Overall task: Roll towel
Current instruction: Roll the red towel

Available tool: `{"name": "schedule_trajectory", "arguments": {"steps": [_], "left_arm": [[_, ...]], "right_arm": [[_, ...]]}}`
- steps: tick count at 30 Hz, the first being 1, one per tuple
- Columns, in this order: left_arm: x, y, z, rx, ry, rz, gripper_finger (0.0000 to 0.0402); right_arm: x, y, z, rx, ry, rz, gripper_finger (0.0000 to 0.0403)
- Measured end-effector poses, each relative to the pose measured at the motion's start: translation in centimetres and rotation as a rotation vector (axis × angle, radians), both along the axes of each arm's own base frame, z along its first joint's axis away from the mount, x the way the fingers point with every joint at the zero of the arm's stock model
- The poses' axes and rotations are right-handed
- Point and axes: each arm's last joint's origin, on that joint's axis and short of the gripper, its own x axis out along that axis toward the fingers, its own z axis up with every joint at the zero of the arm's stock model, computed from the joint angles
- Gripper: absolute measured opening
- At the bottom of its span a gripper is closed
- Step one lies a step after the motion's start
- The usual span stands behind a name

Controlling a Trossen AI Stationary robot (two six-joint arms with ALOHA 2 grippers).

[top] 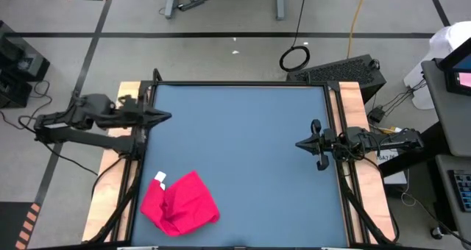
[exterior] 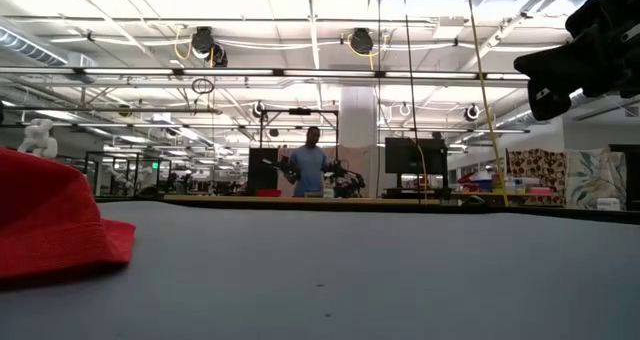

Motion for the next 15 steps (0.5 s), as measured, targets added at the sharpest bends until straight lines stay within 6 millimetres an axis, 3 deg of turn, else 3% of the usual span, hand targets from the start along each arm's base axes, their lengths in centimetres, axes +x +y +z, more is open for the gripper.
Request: {"name": "schedule_trajectory", "arguments": {"steps": [5, 10, 15], "left_arm": [[1.8, -0.1, -1.7, -0.073, 0.166, 0.018, 0.0013], [3.5, -0.2, -3.5, -0.145, 0.245, 0.024, 0.0013], [4.2, -0.2, -4.7, -0.146, 0.320, 0.029, 0.0013]], "right_arm": [[0.0, 0.0, 0.0, 0.002, -0.002, -0.008, 0.0000], [-0.5, -0.4, 1.4, 0.089, 0.098, -0.137, 0.0000], [-1.3, -0.5, 5.4, 0.085, 0.125, -0.133, 0.0000]]}}
